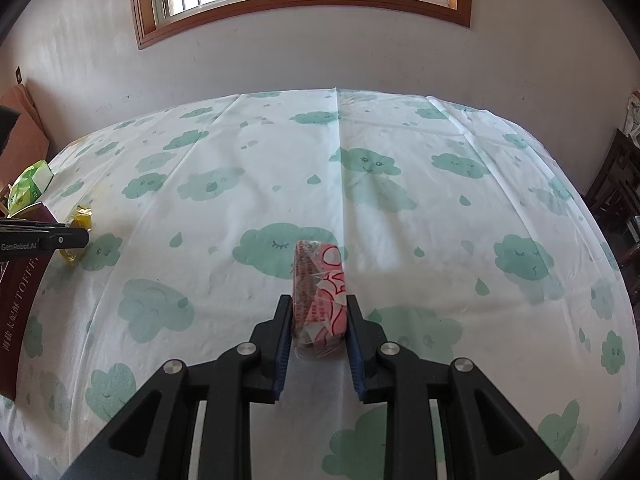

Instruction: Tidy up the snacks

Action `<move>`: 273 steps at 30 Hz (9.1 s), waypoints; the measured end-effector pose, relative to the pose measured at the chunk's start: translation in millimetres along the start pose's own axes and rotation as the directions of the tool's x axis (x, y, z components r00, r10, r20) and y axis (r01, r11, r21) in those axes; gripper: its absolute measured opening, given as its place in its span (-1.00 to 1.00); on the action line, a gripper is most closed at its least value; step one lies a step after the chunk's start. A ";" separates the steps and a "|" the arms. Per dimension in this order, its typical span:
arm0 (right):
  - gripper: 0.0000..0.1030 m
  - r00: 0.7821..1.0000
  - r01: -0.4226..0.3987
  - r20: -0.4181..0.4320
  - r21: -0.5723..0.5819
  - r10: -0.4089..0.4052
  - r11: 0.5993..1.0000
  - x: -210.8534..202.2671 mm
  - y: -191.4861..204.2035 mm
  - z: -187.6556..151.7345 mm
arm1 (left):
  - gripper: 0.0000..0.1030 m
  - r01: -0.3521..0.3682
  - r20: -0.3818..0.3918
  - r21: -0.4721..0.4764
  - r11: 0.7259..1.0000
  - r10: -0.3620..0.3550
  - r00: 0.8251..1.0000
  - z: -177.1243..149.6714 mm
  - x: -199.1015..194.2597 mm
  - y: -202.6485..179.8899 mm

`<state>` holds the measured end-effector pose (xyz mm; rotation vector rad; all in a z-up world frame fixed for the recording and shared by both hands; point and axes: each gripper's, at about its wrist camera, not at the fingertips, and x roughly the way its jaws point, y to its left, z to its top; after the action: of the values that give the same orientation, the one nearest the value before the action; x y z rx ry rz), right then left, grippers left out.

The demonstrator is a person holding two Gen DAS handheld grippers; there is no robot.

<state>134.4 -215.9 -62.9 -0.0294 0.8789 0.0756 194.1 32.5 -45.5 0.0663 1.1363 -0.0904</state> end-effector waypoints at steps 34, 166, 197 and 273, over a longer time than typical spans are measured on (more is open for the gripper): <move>-0.49 1.000 0.025 -0.003 -0.022 -0.025 0.999 0.4 3.9 0.6 | -0.57 -0.099 0.086 -0.150 0.984 0.112 0.990 -62.1 -109.1 116.0; -0.54 0.977 -0.210 -0.046 -0.129 0.206 0.969 -84.8 160.2 4.2 | 0.66 -0.130 0.119 -0.396 0.909 0.191 0.974 -189.2 -143.8 185.8; -0.54 0.936 -0.351 -0.136 -0.340 0.323 0.872 -80.8 311.0 -10.4 | 0.66 -0.174 0.069 -0.493 0.852 0.237 0.969 -214.9 -147.7 229.7; 0.55 0.948 -0.318 -0.102 -0.306 0.301 0.897 -119.0 292.9 -53.8 | 0.71 -0.230 0.054 -0.409 0.883 0.275 0.960 -210.4 -152.0 180.8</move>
<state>-5.4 66.7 -4.0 -0.1953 0.9101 0.5196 -40.2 238.9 5.4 -0.1533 1.0070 0.3700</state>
